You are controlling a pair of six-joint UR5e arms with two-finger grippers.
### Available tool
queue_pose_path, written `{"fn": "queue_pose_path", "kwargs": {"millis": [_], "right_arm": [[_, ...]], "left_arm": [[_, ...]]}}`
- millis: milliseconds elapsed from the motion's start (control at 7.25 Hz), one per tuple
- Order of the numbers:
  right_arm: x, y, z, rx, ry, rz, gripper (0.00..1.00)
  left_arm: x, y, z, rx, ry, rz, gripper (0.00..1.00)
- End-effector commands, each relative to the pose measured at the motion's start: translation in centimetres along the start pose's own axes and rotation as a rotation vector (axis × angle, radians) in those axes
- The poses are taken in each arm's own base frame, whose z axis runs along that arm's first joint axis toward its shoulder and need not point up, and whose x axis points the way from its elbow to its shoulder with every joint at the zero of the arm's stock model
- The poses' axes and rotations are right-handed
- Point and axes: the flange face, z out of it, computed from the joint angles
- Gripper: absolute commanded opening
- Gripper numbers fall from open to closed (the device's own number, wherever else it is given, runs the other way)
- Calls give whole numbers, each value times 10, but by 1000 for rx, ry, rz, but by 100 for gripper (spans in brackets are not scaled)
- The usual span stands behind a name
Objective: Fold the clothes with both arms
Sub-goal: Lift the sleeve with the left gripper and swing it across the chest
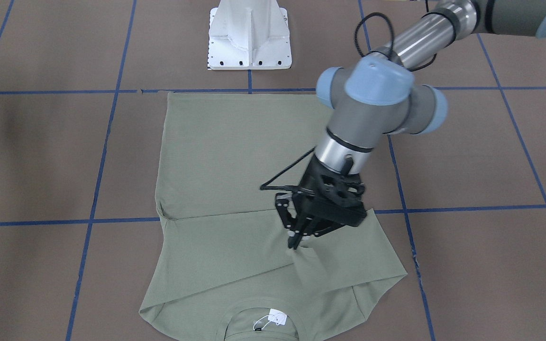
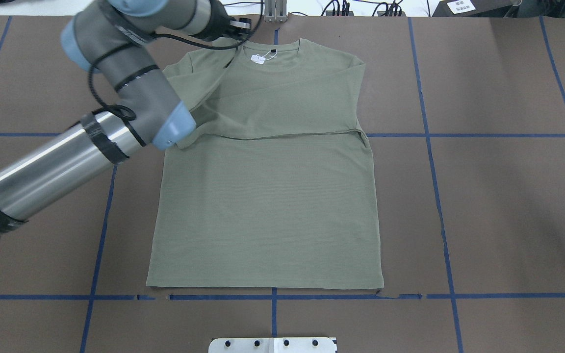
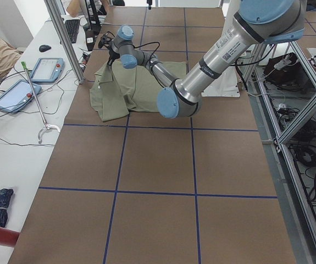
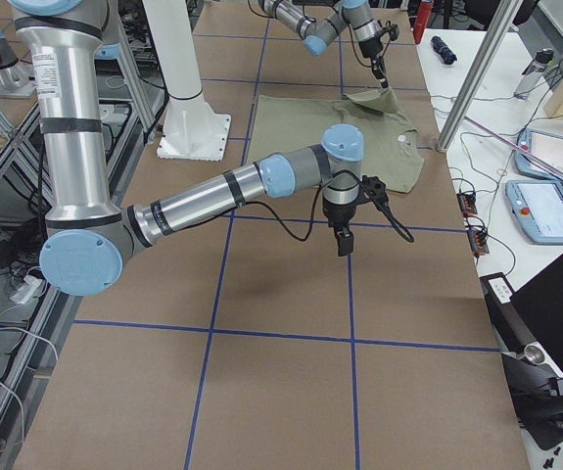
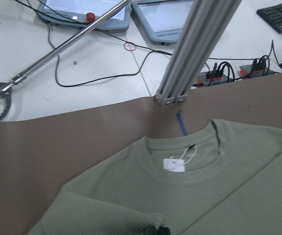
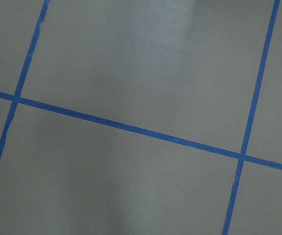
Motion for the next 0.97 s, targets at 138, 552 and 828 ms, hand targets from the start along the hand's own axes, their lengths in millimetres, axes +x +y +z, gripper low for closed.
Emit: {"fn": "queue_pose_path", "kwargs": {"millis": [138,552,828], "right_arm": [[0,0,0,0,0,2,100],[0,0,-1,2,0,3,100],[0,-1,1,-1,-3,4,100]], "left_arm": [[117,108,58,50,57,48,0],[169,155,66,50,107,128,0],[168,162,57,100,214,105,99]]}}
